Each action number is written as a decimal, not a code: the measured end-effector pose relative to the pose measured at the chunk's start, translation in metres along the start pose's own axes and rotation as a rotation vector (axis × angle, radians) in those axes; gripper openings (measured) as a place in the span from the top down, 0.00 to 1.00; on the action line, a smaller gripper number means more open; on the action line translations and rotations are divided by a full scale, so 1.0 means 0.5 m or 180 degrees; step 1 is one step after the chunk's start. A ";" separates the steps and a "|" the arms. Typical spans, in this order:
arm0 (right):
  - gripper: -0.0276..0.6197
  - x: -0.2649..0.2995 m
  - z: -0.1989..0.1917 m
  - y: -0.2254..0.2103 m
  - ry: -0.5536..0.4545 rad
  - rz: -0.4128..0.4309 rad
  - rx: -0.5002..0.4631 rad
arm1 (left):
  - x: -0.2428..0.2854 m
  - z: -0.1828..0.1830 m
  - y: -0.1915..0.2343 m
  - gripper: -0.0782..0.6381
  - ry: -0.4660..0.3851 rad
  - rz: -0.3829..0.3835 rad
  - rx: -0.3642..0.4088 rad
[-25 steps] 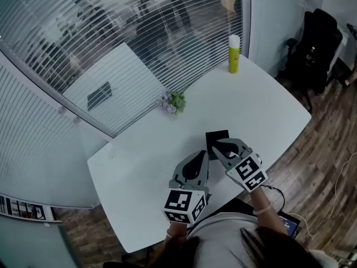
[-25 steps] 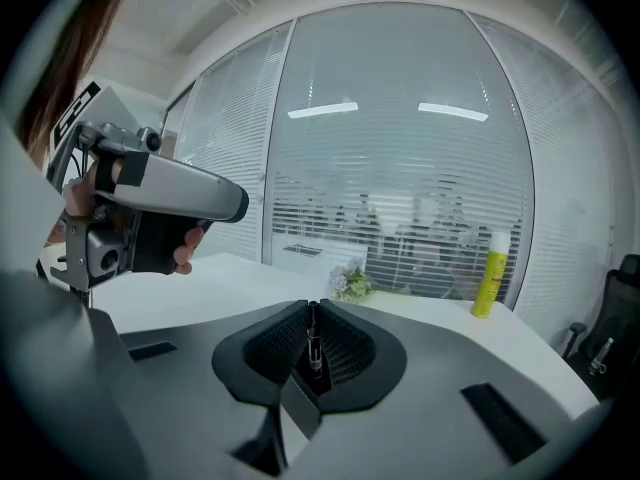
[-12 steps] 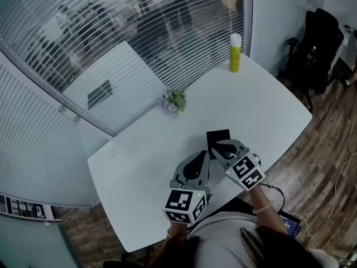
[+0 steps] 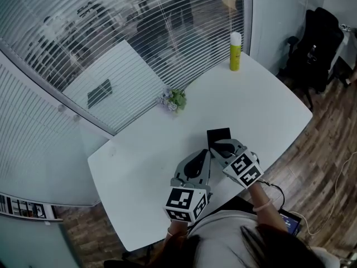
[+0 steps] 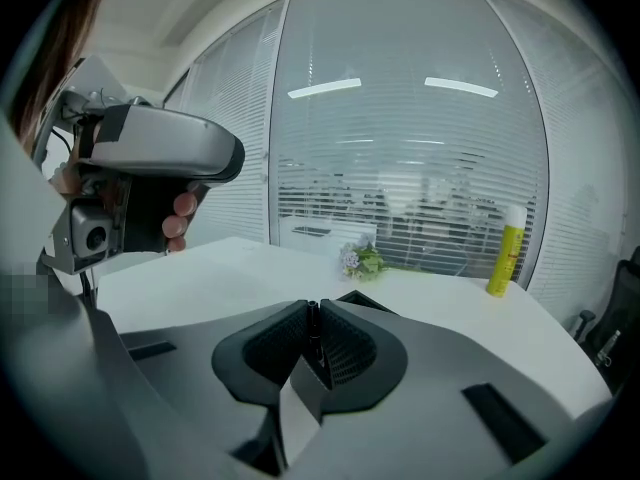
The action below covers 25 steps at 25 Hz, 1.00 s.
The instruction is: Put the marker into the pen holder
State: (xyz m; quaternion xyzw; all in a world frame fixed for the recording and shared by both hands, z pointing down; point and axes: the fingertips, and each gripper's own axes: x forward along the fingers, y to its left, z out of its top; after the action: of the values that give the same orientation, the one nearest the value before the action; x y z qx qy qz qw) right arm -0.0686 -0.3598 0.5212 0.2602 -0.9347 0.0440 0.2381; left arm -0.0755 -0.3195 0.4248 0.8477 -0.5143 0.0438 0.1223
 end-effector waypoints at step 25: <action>0.78 0.004 -0.001 0.006 -0.0011 0.0059 -0.0019 | 0.001 0.002 0.000 0.86 -0.0023 0.0003 0.0001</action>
State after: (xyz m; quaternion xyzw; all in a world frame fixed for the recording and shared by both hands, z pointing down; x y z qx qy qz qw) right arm -0.0717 -0.3582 0.5225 0.2509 -0.9376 0.0429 0.2368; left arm -0.0753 -0.3202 0.4241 0.8476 -0.5152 0.0409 0.1203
